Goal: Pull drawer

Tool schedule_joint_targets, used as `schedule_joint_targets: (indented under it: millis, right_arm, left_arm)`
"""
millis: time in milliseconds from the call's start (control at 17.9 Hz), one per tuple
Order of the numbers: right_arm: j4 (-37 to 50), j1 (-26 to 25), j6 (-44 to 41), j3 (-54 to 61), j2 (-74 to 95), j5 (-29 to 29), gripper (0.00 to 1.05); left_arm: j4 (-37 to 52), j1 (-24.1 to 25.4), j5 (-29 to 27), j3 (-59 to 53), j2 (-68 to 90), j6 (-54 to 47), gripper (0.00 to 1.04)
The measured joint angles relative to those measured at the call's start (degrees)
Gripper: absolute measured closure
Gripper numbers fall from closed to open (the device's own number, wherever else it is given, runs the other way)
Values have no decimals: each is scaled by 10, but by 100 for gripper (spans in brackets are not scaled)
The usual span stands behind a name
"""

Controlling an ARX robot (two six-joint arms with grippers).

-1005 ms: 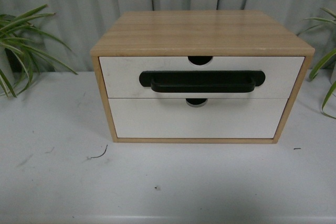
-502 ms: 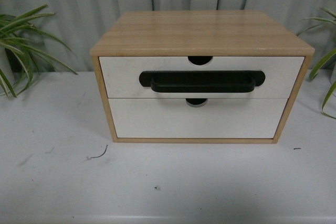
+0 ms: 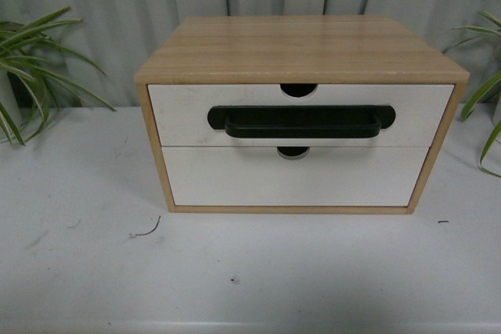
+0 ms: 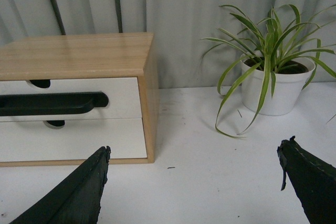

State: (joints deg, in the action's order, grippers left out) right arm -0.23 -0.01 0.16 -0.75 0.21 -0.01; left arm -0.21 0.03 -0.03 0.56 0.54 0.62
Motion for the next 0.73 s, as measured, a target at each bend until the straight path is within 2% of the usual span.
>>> schedule_joint_targets:
  millis: [279,335,391,447,502,670,726]
  right_arm:
    - [0,0,0,0,0,0,6]
    - [-22,-3,8,-5,6,-8,6]
    - [-26,-17,37,-21,74,-33,6]
    - [49,-28,54,-38,166,-46,6]
    - [144,-30,70,-63,258,-49,6]
    - [314,8,81,-147,494,-44,6]
    - [340,21,78,-182,559,-40,6]
  left_arm:
    - [0,0,0,0,0,0,7]
    - [-19,-5,-14,4,4,7,7]
    - [-94,-46,-102,37,55,49,7]
    - [-65,-74,-171,66,137,95,7]
    - [-2,-67,-187,75,189,116,7]
    - [160,-49,-144,113,343,125,7]
    - [205,-40,-129,130,396,126,7]
